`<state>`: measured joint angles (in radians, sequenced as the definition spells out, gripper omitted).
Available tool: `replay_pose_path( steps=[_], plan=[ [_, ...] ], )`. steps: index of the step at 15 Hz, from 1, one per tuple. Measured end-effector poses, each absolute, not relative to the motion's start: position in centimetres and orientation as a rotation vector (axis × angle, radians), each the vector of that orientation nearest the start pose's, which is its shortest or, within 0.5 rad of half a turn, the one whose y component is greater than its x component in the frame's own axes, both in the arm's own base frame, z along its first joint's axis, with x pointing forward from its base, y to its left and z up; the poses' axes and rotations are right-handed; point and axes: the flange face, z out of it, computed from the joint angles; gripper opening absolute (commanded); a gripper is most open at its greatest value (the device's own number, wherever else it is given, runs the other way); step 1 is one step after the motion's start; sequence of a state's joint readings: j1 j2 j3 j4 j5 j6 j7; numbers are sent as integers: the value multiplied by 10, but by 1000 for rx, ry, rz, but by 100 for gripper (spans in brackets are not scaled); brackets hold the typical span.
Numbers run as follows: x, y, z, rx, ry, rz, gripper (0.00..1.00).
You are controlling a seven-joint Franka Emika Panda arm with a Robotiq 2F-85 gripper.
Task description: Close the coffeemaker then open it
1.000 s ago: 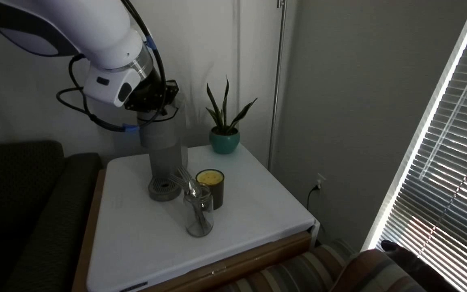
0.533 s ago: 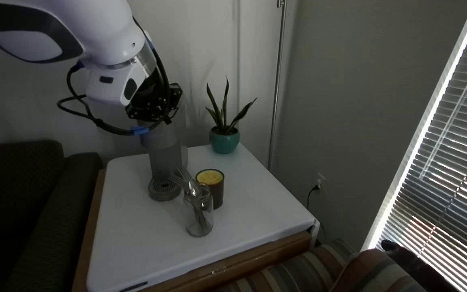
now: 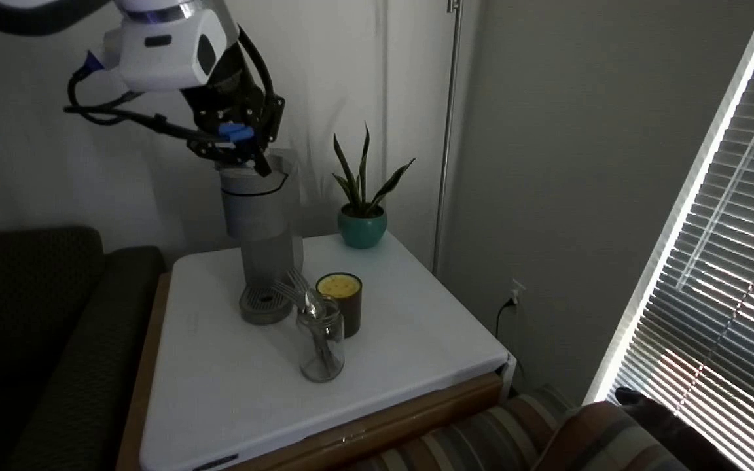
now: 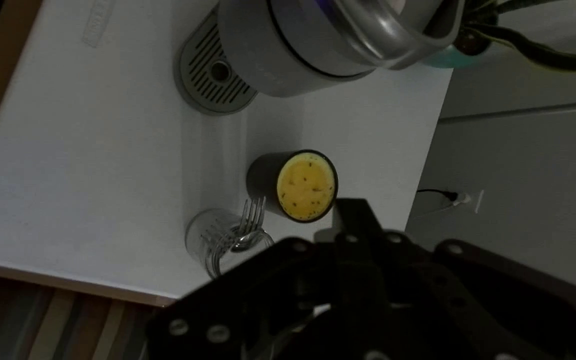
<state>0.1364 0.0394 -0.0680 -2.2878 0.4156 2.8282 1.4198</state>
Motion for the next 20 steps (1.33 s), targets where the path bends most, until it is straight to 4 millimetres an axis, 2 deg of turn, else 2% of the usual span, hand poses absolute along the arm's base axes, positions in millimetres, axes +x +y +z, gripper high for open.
replay_pose_path(
  steps=[4, 7, 11, 16, 18, 20],
  plan=[
    [548, 32, 427, -1851, 1920, -289, 0],
    [544, 44, 446, -1890, 1883, -281, 0],
    [542, 55, 457, -1908, 1855, -278, 0],
    [541, 60, 460, -1919, 1841, -277, 0],
    [541, 61, 460, -1925, 1837, -276, 28],
    [541, 62, 460, -1933, 1829, -277, 41]
  ],
)
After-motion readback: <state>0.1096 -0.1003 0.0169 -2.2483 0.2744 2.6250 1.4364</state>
